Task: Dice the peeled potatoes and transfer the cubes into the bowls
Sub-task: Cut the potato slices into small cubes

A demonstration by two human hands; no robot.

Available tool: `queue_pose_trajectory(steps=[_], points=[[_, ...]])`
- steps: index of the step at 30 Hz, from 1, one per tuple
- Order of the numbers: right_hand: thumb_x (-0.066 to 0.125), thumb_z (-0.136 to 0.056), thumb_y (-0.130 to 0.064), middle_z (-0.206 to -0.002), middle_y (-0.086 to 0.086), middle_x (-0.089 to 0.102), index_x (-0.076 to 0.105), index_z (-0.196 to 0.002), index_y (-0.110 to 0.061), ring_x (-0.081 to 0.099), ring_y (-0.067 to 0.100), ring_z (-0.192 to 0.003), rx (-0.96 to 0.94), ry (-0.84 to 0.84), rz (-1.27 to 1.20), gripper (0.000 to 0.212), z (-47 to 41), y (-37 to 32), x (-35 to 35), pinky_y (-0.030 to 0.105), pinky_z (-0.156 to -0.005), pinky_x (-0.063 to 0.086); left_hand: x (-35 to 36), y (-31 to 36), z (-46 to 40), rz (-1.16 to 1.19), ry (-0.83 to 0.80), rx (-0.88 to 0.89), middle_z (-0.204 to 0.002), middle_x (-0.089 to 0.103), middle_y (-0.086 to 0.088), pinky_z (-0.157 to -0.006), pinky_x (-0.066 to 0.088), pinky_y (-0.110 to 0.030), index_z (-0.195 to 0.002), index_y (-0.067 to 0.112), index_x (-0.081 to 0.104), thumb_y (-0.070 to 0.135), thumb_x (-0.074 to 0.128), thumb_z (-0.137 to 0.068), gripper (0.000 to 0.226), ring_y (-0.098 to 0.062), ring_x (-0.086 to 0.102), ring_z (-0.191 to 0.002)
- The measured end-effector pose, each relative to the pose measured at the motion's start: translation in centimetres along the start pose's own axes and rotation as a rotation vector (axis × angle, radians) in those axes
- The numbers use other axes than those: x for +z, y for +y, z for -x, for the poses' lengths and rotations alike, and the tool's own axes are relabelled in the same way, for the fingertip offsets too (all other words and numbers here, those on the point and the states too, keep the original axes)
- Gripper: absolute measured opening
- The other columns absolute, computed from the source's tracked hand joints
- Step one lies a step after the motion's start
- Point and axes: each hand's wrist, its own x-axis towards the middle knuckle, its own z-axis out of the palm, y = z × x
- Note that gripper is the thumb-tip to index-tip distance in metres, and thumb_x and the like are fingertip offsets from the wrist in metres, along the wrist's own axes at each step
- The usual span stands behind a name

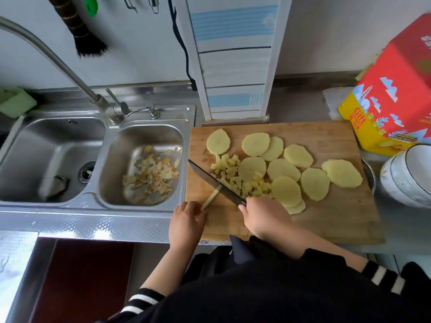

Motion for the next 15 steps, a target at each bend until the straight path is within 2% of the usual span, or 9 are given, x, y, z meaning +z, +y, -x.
queue_pose_trajectory(steps=[3,11,15], points=[[0.036,-0.105,-0.033,-0.105,0.006,0.066,0.059,-0.117,-0.012,0.063,0.026,-0.096,0.045,-0.054,-0.026,0.034,-0.43,-0.05,0.03,0.031,-0.070,0.044,0.03,-0.07,-0.08,0.010,0.020,0.011,-0.092,0.063,-0.001,-0.075,0.047,-0.036,-0.096,0.013,0.070,0.026,0.071,-0.087,0.016,-0.023,0.057,-0.090],[0.032,-0.104,-0.041,-0.094,0.003,0.063,0.058,-0.110,-0.013,0.062,0.023,-0.086,0.000,-0.012,-0.001,0.038,0.21,-0.08,0.23,0.032,-0.070,0.048,0.25,0.02,-0.10,0.018,0.033,-0.025,-0.093,0.062,0.003,-0.073,0.039,-0.028,-0.096,0.014,0.070,0.028,0.068,-0.089,0.016,-0.018,0.054,-0.091],[0.034,-0.104,-0.038,-0.099,0.005,0.065,0.059,-0.116,-0.013,0.063,0.025,-0.091,0.005,-0.046,0.005,0.037,-0.13,-0.27,0.66,0.034,-0.076,0.051,0.18,0.09,-0.13,0.037,0.041,-0.022,-0.088,0.056,0.008,-0.072,0.037,-0.027,-0.095,0.013,0.070,0.028,0.070,-0.088,0.016,-0.013,0.049,-0.087]])
